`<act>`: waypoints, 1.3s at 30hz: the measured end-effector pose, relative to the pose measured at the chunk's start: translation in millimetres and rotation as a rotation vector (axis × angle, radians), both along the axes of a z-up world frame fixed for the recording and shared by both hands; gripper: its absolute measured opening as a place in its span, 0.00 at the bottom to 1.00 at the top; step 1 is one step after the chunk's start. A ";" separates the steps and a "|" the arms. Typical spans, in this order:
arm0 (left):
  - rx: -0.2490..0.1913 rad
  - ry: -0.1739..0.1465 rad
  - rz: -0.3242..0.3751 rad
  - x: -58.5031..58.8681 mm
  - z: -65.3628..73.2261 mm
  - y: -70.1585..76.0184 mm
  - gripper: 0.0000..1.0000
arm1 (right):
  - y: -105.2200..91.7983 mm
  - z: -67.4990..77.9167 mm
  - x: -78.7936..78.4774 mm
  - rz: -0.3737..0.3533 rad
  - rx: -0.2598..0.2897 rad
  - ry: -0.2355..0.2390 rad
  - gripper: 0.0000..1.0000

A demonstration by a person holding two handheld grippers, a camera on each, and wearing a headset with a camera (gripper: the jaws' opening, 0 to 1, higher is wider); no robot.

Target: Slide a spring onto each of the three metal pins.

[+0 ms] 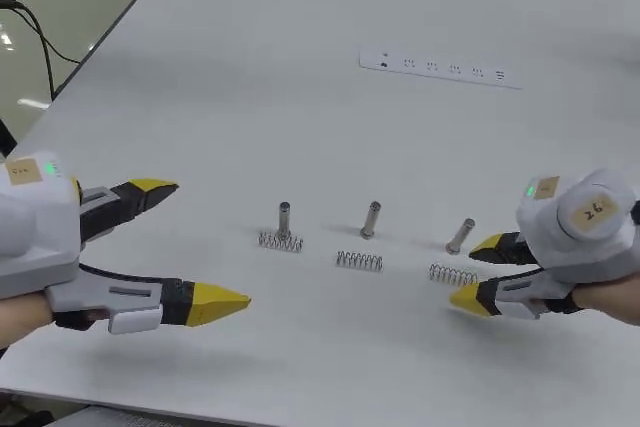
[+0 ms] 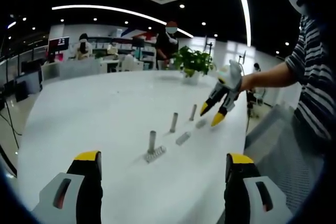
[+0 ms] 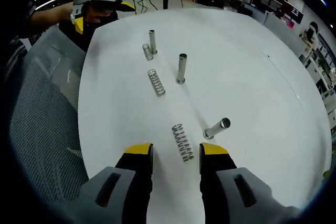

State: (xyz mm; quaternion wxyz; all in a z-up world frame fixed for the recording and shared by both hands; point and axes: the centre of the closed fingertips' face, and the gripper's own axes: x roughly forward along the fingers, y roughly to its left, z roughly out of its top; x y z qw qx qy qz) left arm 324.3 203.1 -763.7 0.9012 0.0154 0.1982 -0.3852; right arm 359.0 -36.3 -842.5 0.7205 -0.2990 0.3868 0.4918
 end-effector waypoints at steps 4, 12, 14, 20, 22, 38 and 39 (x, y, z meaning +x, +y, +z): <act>0.000 0.003 -0.001 -1.7 -1.3 -0.6 0.95 | 0.4 -3.2 -1.2 0.027 -0.015 -0.003 0.28; 0.001 0.005 -0.002 -3.3 -2.7 0.7 0.95 | -3.6 -9.1 0.5 0.060 -0.052 -0.006 0.23; 0.001 0.005 -0.003 -3.2 -2.6 0.9 0.95 | -4.9 -10.5 0.9 0.064 -0.060 -0.004 0.21; 0.002 0.005 -0.001 -2.8 -3.0 1.0 0.95 | -4.9 -12.4 3.4 0.067 -0.072 -0.002 0.18; 0.000 0.005 -0.002 -3.4 -2.8 0.2 0.95 | -6.1 -14.2 4.7 0.070 -0.081 0.000 0.17; -0.003 0.006 -0.001 -4.1 -3.2 0.8 0.95 | -10.2 -21.8 2.8 0.109 -0.130 0.016 0.08; -0.005 0.006 0.000 -3.9 -2.8 1.1 0.95 | -9.8 -21.6 3.1 0.112 -0.128 0.013 0.08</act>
